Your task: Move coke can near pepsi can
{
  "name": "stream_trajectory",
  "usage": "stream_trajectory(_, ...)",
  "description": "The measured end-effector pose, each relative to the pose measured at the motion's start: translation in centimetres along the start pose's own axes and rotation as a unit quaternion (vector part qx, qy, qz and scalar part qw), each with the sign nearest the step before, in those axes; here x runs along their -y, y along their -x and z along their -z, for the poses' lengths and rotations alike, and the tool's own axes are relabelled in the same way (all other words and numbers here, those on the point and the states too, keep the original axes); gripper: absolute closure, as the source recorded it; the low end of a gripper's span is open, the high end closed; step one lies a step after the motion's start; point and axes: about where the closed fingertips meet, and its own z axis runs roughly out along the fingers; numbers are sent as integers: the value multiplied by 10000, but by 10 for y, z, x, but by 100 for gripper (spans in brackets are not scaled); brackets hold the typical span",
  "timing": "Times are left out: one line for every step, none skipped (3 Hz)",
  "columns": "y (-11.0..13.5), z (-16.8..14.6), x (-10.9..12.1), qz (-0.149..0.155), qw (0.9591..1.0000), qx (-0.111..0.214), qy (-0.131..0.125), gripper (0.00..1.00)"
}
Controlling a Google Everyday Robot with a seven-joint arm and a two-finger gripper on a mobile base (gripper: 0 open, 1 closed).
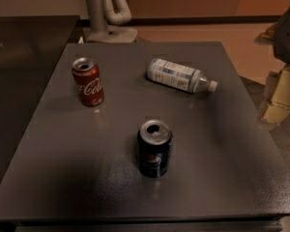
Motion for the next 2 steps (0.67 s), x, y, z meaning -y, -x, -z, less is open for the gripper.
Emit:
stream_trajectory(0,0,0,1,10000,1,-1,0)
stream_trajectory(13,-2,3,136,9998,125,-13,0)
